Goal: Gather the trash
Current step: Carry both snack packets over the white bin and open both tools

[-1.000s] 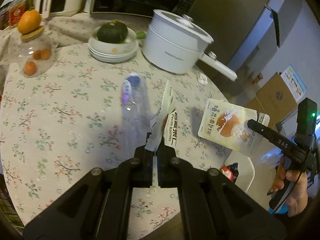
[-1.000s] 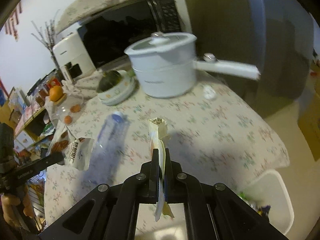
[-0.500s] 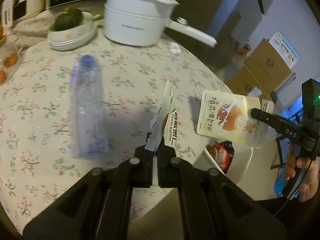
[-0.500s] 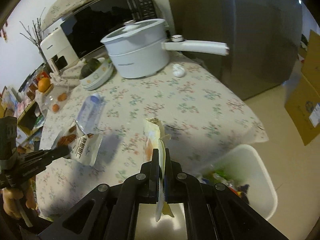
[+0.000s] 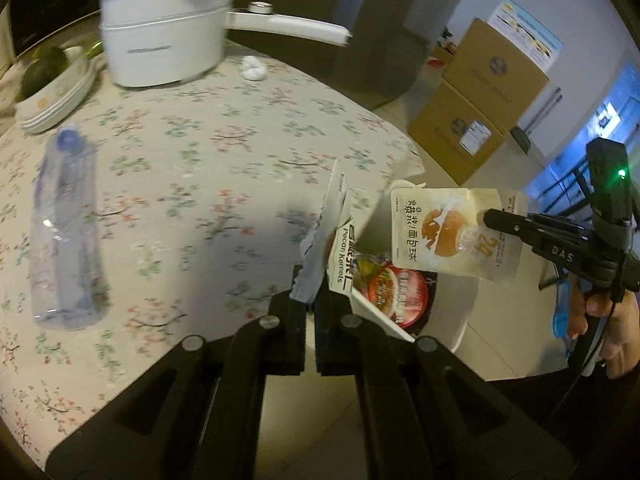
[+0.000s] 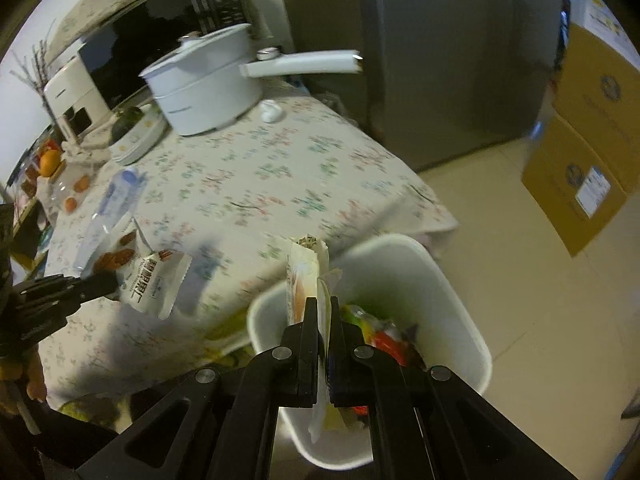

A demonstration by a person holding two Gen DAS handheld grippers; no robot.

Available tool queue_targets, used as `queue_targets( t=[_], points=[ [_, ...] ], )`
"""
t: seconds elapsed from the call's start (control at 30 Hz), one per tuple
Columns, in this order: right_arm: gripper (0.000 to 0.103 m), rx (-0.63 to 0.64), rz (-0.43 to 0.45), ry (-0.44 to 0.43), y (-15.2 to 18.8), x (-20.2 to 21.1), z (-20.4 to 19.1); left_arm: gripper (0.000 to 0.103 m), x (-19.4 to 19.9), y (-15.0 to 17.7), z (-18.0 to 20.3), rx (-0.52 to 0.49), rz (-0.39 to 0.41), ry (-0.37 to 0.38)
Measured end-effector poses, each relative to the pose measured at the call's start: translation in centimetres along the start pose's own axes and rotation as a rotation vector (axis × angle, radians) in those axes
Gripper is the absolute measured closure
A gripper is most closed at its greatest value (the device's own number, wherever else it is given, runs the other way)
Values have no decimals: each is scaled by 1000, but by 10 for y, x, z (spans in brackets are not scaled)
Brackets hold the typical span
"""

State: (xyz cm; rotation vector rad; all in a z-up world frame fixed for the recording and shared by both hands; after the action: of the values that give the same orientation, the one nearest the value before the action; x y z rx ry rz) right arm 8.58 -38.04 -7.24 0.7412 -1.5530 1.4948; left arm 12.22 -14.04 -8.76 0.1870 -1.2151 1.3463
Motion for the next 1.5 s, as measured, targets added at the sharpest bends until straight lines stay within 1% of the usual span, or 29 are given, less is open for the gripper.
queue_targets(
  t=[0.07, 0.23, 0.4, 0.47, 0.53, 0.57, 0.6, 0.63, 0.73, 0.93, 1.1, 1.13, 1.17, 1.2, 1.23, 1.27, 1.4, 1.5],
  points=[
    [99, -15, -24, 15, 6, -7, 13, 100, -7, 0, 7, -12, -13, 8],
    [99, -64, -83, 12, 16, -21, 33, 100, -27, 2, 25, -42, -49, 21],
    [96, -114, -159, -17, 24, -38, 45, 99, -41, 5, 38, -66, -78, 28],
    [88, -126, -183, -16, 27, -42, 49, 99, -47, 6, 43, -77, -89, 33],
    [73, -129, -184, -12, 28, -42, 50, 99, -53, 6, 48, -88, -98, 36],
    [68, -134, -174, -13, 28, -39, 52, 99, -56, 6, 50, -94, -104, 39],
    [57, -138, -168, -11, 27, -37, 53, 99, -59, 7, 52, -99, -110, 44],
    [49, -145, -158, -9, 27, -35, 54, 99, -62, 6, 54, -104, -115, 47],
    [46, -159, -138, -8, 25, -30, 59, 99, -73, 6, 62, -125, -132, 50],
    [45, -173, -142, 15, 27, -30, 65, 99, -93, 9, 76, -170, -154, 57],
    [43, -184, -143, 25, 31, -28, 72, 99, -101, 9, 83, -209, -161, 46],
    [40, -187, -142, 26, 31, -27, 73, 91, -102, 10, 84, -215, -163, 41],
    [40, -190, -140, 28, 31, -27, 75, 81, -103, 10, 84, -217, -165, 38],
    [39, -191, -140, 30, 32, -26, 76, 73, -103, 10, 83, -213, -166, 31],
    [38, -192, -140, 32, 32, -26, 77, 56, -102, 10, 82, -209, -165, 22],
    [38, -195, -140, 34, 32, -26, 78, 46, -100, 9, 81, -205, -157, 8],
    [37, -201, -140, 36, 32, -25, 79, 43, -90, 6, 75, -193, -140, -9],
    [36, -200, -136, 35, 31, -23, 77, 35, -83, 6, 68, -178, -125, -23]
  ],
)
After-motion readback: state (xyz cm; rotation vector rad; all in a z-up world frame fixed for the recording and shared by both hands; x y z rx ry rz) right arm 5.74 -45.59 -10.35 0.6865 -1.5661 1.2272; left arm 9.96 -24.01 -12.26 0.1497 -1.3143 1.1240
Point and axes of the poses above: each gripper's, at about its wrist camera, not at the fingertips, and x roughly against the way its jaws point, z to its right, y to its underside, the point moved 1 cm from there along -x, roughly the way its jaws point, and after that the axes turned 12 degrees about y, right-handed, at the moved point
